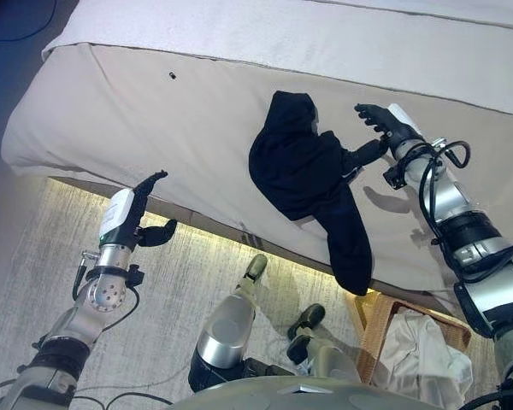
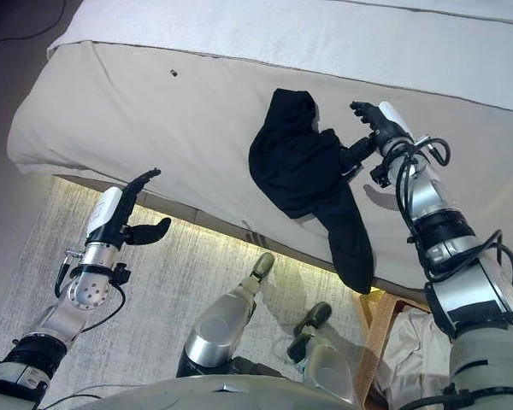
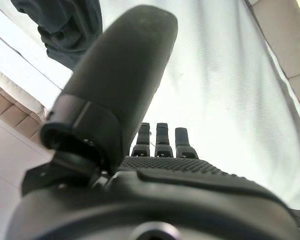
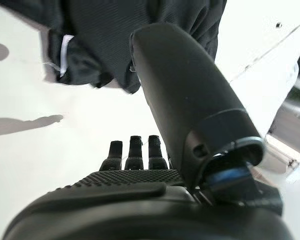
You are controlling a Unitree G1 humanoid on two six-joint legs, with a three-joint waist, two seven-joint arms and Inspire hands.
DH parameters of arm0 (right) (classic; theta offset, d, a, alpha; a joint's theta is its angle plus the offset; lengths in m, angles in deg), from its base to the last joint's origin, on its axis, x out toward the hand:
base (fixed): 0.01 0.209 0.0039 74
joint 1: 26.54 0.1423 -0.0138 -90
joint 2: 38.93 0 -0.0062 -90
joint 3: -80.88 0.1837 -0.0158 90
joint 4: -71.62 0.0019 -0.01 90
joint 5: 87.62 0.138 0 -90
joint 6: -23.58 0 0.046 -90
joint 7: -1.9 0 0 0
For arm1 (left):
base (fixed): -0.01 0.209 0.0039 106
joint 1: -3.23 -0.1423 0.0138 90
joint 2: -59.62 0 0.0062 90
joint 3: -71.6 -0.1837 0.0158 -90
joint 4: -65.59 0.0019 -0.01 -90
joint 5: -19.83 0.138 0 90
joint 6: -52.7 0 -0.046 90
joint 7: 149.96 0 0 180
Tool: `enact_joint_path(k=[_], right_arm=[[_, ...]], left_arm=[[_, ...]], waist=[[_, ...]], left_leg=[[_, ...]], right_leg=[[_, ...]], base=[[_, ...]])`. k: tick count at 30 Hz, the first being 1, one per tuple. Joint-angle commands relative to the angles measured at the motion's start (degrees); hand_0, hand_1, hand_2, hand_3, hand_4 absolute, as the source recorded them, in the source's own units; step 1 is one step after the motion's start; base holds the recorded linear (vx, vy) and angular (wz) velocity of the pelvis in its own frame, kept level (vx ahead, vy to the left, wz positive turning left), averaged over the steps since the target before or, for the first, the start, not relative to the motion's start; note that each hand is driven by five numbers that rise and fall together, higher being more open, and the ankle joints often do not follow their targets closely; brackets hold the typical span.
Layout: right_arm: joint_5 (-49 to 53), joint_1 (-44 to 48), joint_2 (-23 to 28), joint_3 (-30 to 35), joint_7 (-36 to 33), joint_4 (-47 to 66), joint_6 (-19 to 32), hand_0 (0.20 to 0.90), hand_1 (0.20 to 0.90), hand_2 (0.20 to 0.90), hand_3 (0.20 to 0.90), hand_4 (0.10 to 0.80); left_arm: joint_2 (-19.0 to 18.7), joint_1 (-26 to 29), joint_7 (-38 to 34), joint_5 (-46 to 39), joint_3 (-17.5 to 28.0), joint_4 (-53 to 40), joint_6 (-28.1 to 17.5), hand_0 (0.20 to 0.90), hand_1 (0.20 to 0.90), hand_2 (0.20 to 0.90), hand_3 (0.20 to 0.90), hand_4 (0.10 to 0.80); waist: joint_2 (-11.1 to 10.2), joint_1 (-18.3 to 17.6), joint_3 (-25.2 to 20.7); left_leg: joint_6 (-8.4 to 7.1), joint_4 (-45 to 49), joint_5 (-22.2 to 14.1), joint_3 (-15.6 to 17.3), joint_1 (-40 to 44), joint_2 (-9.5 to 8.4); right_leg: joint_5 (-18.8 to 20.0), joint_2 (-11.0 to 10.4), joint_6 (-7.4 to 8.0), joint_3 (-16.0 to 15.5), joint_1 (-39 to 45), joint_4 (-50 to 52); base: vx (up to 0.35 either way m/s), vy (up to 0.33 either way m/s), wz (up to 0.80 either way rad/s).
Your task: Pick up the clothes from the bed and place them into the basket
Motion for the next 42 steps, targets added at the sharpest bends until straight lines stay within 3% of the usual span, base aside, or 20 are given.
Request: enact_joint_path(k=[1, 5, 17, 33, 34, 35, 42], right_arm=[[-2.5, 9.8, 2.9, -4.5, -2.1, 1.2, 1.0, 0.900, 0.900, 0.900, 0.900, 0.800], [-1.0, 12.2, 1.8, -5.0, -2.3, -1.7, 0.0, 0.900, 0.900, 0.900, 0.900, 0.800], [-2.4, 15.9, 1.1, -6.0, -2.8, -7.1, -2.6, 0.900, 0.900, 0.900, 0.900, 0.800], [-3.6, 18.9, -0.6, -8.5, -3.9, -13.3, -3.9, 0.900, 0.900, 0.900, 0.900, 0.800], [-3.4, 19.1, -0.7, -8.6, -4.1, -13.3, -3.7, 0.651, 0.651, 0.651, 0.609, 0.509], [-3.2, 19.2, -0.7, -8.5, -4.1, -13.2, -3.3, 0.300, 0.300, 0.300, 0.200, 0.100], [-3.2, 18.4, -1.0, -7.9, -4.1, -12.2, -0.2, 0.300, 0.300, 0.300, 0.200, 0.100]], left_arm=[[-4.5, 1.7, -2.4, -2.0, 0.5, -6.4, -4.1, 0.900, 0.900, 0.900, 0.900, 0.800], [-3.9, 2.6, -3.4, -2.4, -0.4, -7.6, -3.7, 0.900, 0.900, 0.900, 0.900, 0.800], [-2.4, 1.0, -8.0, -2.0, -2.5, -12.9, -6.2, 0.900, 0.900, 0.900, 0.900, 0.800], [-2.8, 0.1, -11.3, -1.5, -3.9, -17.6, -7.8, 0.900, 0.900, 0.900, 0.900, 0.800], [-2.8, 0.2, -11.3, -1.6, -3.9, -17.7, -7.8, 0.900, 0.900, 0.900, 0.900, 0.800], [-2.8, 0.1, -11.4, -1.5, -3.8, -17.6, -7.9, 0.900, 0.900, 0.900, 0.900, 0.800], [-2.8, 0.5, -11.2, -1.5, -3.6, -16.9, -8.0, 0.900, 0.900, 0.900, 0.900, 0.800]], waist=[[-0.5, 1.3, -0.5], [-0.1, 2.0, 1.7], [5.2, 4.3, 3.3], [7.8, 5.8, 3.3], [7.8, 5.9, 3.3], [7.8, 5.8, 3.3], [6.7, 4.6, 3.3]], left_leg=[[2.69, 7.6, -6.5, 4.5, -4.1, -0.75], [2.73, 9.8, -7.7, 4.4, -5.9, -1.15], [3.85, 13.8, -5.5, 4.8, -17.9, -2.61], [4.85, 17.8, -4.3, 5.9, -30.8, -2.93], [4.83, 17.6, -4.1, 5.8, -30.9, -2.92], [4.77, 17.4, -4.0, 5.8, -31.0, -2.85], [4.27, 16.1, -4.2, 6.0, -28.9, -1.91]], right_leg=[[-7.7, -1.4, -4.85, 2.5, -8.2, 18.8], [-10.1, -2.5, -4.76, 2.7, -10.4, 22.9], [-13.1, -7.1, -4.65, 0.6, -24.8, 37.1], [-14.5, -7.7, -5.31, 0.7, -38.4, 45.2], [-14.5, -7.7, -5.27, 0.7, -38.6, 45.2], [-14.4, -7.6, -5.18, 0.7, -38.8, 45.1], [-12.9, -6.8, -4.43, 1.1, -37.4, 42.5]], base=[[-0.016, 0.010, 0.19], [0.030, -0.017, 0.16], [-0.006, 0.063, 0.11], [-0.008, -0.012, 0.03], [-0.011, -0.042, 0.02], [-0.007, -0.040, 0.02], [-0.007, -0.018, 0.01]])
